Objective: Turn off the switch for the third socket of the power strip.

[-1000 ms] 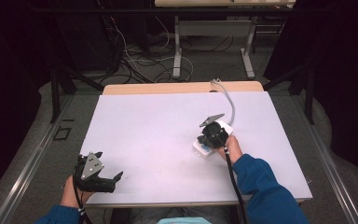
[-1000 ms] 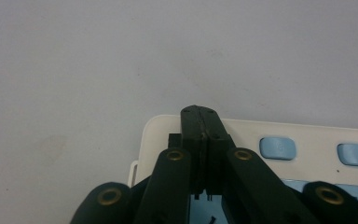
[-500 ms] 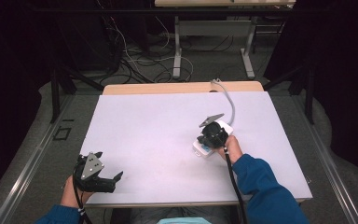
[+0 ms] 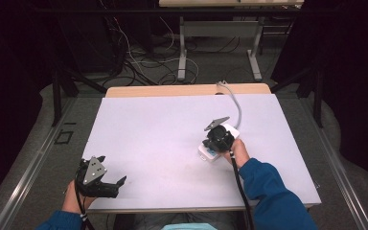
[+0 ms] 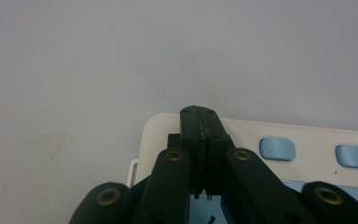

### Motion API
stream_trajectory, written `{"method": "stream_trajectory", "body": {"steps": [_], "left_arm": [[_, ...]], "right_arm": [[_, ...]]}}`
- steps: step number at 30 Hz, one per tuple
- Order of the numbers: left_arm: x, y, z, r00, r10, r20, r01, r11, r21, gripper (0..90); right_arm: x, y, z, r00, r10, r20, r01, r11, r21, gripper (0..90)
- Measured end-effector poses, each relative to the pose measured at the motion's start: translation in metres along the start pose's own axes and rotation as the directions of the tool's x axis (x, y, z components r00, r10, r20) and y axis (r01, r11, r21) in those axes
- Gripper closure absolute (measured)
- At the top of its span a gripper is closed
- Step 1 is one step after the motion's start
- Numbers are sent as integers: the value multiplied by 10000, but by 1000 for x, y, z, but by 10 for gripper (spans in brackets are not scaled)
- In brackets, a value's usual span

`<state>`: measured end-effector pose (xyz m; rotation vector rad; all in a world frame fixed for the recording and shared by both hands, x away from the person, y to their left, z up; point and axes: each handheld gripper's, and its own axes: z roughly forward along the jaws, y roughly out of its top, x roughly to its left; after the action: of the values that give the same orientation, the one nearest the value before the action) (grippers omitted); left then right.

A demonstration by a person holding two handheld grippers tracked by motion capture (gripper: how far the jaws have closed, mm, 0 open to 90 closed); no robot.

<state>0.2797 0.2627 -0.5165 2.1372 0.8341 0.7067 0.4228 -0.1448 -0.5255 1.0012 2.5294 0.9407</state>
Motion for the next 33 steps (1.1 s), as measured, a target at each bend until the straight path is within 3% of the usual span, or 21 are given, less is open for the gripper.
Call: {"method": "stream_trajectory", "body": {"steps": [2,6,28,30,31,33], "left_arm": [[0,0,0,10000,-20,-4,20,10000,-11,4],[0,0,0,10000,-21,-4,21,10000,-15,4],[0,-1,0,10000,-92,10,92,9999,-50,4],[0,-1,0,10000,-75,6,75,10000,-54,4],[0,-1,0,10000,-71,6,71,10000,-43,4],[0,0,0,10000,-31,2,31,10000,-51,4]], "right_arm": [[0,0,-1,10000,7,-5,-7,9998,196,900],[0,1,-2,9999,-124,88,126,9998,-154,900],[1,0,-5,9998,-198,80,200,9994,-288,900],[1,1,-8,9996,-219,155,225,9988,-436,849],[0,1,-9,9989,-458,60,461,9976,-515,798],[2,0,-12,9999,-120,-40,118,9990,-435,666]]}}
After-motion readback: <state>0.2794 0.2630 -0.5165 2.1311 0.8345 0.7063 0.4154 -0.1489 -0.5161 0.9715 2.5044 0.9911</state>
